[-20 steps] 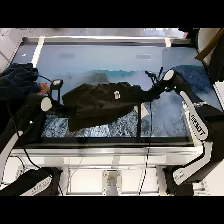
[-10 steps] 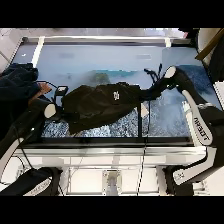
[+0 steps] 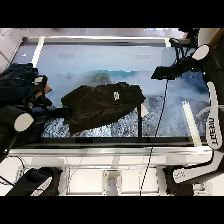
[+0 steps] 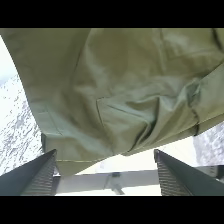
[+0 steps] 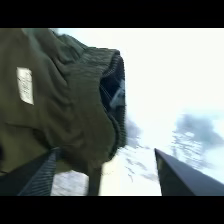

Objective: Fold the clothes and pants, and hang the long-sleeved shirts on hangers.

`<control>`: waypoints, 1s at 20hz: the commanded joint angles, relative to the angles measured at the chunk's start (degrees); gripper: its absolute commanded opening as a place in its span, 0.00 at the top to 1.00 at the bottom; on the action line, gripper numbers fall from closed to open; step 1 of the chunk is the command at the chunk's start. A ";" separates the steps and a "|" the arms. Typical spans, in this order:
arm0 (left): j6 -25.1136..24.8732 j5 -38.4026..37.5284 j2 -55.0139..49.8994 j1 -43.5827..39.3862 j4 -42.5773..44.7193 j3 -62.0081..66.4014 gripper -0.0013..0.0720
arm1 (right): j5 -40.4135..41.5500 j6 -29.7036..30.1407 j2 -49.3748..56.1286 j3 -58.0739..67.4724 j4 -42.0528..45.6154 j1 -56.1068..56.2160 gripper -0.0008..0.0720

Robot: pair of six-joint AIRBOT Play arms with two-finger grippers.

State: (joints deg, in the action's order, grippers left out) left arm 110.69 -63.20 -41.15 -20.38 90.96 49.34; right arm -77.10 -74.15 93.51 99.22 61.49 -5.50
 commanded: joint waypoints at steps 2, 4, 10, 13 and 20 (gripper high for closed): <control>4.13 0.20 1.79 -0.04 0.15 0.09 0.03 | -3.04 -0.15 11.06 0.98 -17.44 -6.67 0.01; 5.51 0.17 1.77 -0.04 0.24 0.09 0.03 | -3.32 2.97 16.96 0.98 -23.41 -6.75 0.01; 6.16 0.15 1.77 -0.04 0.63 0.07 0.03 | -2.82 7.87 27.34 1.03 -27.10 -2.58 0.01; 6.16 0.15 1.77 -0.04 0.63 0.04 0.11 | -2.95 8.83 28.44 1.03 -27.08 0.13 0.01; 6.10 0.13 1.77 -0.04 0.81 0.04 0.18 | -2.54 9.33 28.41 1.18 -26.75 3.87 0.26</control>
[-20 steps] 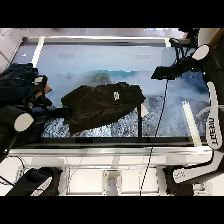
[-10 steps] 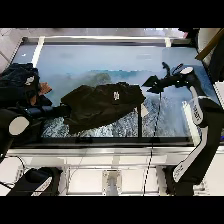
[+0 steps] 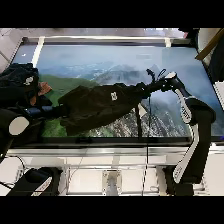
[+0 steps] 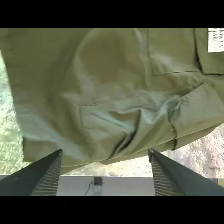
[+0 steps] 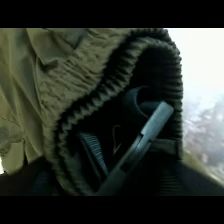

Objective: Fold the clothes and pants, and hang the long-sleeved shirts on hangers.

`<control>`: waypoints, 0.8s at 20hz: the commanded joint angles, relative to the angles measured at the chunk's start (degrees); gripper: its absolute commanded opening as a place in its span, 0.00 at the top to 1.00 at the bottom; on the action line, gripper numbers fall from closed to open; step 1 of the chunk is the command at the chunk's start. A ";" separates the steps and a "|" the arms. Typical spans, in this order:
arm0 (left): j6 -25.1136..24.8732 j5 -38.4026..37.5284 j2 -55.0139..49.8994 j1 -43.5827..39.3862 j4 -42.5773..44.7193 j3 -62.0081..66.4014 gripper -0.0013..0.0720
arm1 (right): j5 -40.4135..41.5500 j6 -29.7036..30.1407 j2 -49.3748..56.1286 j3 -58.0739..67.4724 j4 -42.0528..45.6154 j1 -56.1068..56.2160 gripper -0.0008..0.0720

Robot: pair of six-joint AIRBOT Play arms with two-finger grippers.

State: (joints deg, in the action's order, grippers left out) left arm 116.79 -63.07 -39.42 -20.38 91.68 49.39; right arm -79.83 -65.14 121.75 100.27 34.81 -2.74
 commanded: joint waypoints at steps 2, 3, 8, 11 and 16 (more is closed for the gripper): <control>0.00 0.00 0.04 -0.04 0.09 0.00 0.18 | 1.73 0.31 -0.07 0.11 -0.11 1.07 0.95; 0.00 0.00 0.07 -0.04 0.09 0.00 0.18 | 2.10 0.24 -0.42 0.31 -0.39 0.70 0.94; 0.00 0.02 0.11 -0.04 0.09 0.00 0.18 | -0.13 -4.66 -8.41 7.17 10.10 -7.45 0.94; 0.00 0.04 0.11 -0.04 0.09 0.00 0.18 | -2.58 -9.03 -18.69 7.74 24.11 -17.09 0.94; 0.00 0.07 0.11 -0.04 0.07 0.00 0.18 | -12.09 -12.39 -31.78 5.62 34.36 -37.94 0.94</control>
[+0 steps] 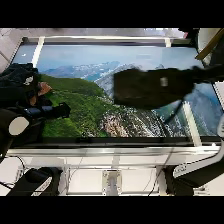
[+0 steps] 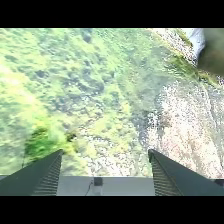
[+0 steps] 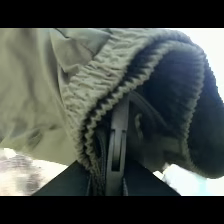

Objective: Fold the clothes and pants, and hang the long-sleeved shirts on hangers.

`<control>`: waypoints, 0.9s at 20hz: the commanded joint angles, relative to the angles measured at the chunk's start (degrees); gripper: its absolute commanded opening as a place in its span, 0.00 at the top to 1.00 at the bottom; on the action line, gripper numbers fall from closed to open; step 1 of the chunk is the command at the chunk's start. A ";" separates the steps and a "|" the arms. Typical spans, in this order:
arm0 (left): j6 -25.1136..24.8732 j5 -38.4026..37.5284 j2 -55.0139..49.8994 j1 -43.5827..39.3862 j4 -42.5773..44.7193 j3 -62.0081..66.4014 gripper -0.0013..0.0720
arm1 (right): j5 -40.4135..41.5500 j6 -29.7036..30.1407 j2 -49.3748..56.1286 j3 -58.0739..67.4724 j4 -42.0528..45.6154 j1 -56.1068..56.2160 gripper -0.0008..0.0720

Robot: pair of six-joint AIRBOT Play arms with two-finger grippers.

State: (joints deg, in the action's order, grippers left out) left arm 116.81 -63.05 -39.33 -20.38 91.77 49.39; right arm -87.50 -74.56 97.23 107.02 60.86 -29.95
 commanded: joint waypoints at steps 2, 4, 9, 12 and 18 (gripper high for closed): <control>-0.02 0.04 0.02 -0.04 0.00 0.00 0.18 | -3.78 -2.99 -12.96 -4.96 10.54 -19.50 0.94; -0.02 0.04 0.02 -0.04 0.00 0.00 0.18 | -1.97 -3.23 -18.51 -10.29 12.17 -28.63 0.94; -0.02 0.04 0.00 -0.04 -0.02 0.00 0.18 | 0.42 -4.31 -27.23 -26.08 17.64 -45.66 0.94; -0.02 0.04 0.00 -0.04 -0.04 0.00 0.18 | 3.08 -5.75 -31.47 -36.98 26.05 -50.01 0.94; -0.02 0.07 0.00 -0.04 0.00 0.00 0.18 | -6.91 -13.29 -33.22 -33.44 12.17 -51.45 0.17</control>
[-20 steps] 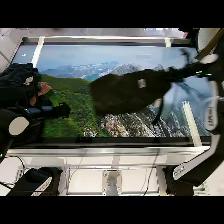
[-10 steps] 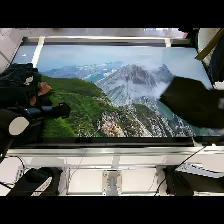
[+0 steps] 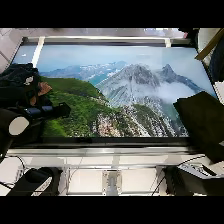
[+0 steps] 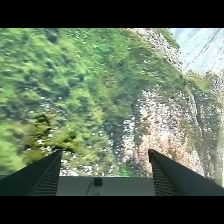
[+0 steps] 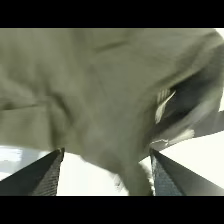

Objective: Fold the clothes and pants, and hang the long-sleeved shirts on hangers.

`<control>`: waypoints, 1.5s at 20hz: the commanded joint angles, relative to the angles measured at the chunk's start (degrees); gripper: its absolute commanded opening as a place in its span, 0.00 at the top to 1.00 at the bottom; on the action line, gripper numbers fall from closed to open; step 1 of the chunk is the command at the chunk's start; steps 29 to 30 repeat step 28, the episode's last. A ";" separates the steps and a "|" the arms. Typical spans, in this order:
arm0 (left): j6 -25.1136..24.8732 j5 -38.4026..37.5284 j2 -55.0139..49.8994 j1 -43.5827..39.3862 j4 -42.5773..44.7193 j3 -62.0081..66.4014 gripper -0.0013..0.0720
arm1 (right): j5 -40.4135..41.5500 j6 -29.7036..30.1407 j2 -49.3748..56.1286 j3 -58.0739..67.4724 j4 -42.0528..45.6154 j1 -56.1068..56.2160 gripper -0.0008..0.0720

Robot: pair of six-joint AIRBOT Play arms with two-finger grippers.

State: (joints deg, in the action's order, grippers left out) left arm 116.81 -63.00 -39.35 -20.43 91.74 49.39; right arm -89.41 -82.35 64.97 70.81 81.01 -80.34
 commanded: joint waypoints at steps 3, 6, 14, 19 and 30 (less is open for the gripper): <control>-0.04 1.31 0.02 0.00 0.02 0.00 0.18 | -1.79 -6.19 -2.84 13.07 -32.70 -0.42 0.18; -0.02 6.51 0.04 -0.02 -0.02 0.00 0.19 | 0.17 5.25 -6.69 14.91 -54.58 10.23 0.37; -0.24 9.22 0.04 0.00 0.33 0.00 0.93 | 4.09 13.62 -7.65 14.88 -26.75 68.76 0.94; -0.20 9.16 0.04 0.00 0.17 0.00 0.93 | 4.42 13.46 -6.62 14.93 -16.83 76.08 0.92; -0.20 7.72 0.04 -0.07 -0.90 0.00 0.93 | 5.18 13.46 -6.62 14.93 -16.81 76.08 0.92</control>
